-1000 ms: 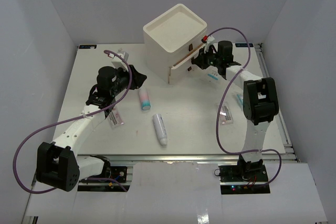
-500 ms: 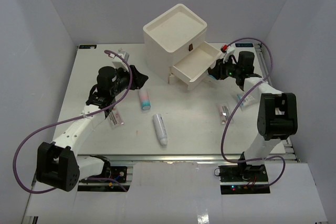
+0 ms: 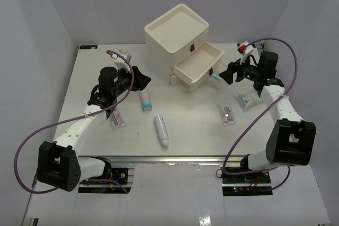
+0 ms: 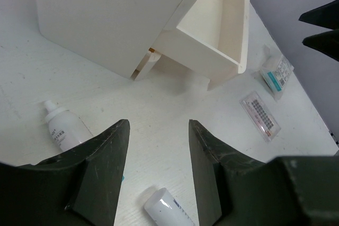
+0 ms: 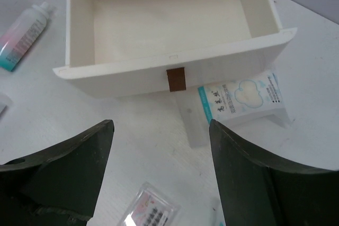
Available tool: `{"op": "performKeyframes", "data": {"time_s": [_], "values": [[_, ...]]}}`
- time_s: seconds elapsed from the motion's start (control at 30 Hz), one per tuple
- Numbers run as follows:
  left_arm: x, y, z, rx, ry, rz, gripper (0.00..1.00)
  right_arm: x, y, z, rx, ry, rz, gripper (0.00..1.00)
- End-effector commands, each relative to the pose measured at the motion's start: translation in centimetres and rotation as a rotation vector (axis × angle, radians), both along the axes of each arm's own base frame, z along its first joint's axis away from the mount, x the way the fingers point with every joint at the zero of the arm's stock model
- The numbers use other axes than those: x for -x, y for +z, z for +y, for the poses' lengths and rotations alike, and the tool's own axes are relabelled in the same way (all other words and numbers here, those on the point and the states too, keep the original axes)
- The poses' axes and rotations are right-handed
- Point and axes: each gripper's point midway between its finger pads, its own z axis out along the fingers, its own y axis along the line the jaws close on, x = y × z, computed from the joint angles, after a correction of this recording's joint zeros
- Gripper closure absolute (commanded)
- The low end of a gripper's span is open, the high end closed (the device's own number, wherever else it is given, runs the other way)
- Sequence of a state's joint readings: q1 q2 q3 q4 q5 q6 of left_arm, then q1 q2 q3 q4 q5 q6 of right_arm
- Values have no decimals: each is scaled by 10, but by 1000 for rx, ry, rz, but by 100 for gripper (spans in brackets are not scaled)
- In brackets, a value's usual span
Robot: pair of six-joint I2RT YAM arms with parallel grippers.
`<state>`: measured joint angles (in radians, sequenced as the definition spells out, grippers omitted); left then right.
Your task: Organize the makeup
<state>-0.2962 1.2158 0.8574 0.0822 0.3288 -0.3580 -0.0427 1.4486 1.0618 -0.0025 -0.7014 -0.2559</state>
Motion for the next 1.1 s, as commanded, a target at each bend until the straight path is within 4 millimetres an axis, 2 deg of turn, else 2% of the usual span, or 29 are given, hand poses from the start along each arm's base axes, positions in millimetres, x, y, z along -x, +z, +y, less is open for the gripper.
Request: {"op": "performKeyframes", "data": {"time_s": [0.0, 0.13, 0.27, 0.33, 0.43, 0.5, 0.57, 0.67, 0.73, 0.87, 1.07], "values": [[3, 4, -5, 20, -38, 3, 41, 54, -19, 8, 51, 150, 82, 21], [5, 7, -7, 27, -47, 0, 41, 79, -49, -8, 156, 96, 169, 21], [6, 8, -7, 30, -56, -1, 38, 86, -66, -28, 249, 2, 189, 19], [6, 6, -7, 30, -55, 2, 35, 85, -68, -33, 259, -44, 196, 18], [5, 5, -5, 23, -44, 6, 21, 77, -68, -45, 267, -147, 197, 14], [4, 3, -4, 16, -33, 6, 9, 74, -69, -45, 244, -175, 203, 14], [3, 2, -2, 13, -24, 10, 2, 79, -69, -36, 208, -130, 209, 14], [3, -1, -2, 8, -19, 20, 2, 92, -73, -17, 148, -21, 219, 14], [1, -7, 0, 3, -6, 43, 2, 98, -83, -13, 148, -9, 253, 14], [-7, -18, -1, -11, 9, 100, 2, 105, -99, -18, 210, -12, 284, 14], [-16, -52, 9, -63, 87, 241, 2, 114, -115, -23, 278, -16, 310, 15]]}}
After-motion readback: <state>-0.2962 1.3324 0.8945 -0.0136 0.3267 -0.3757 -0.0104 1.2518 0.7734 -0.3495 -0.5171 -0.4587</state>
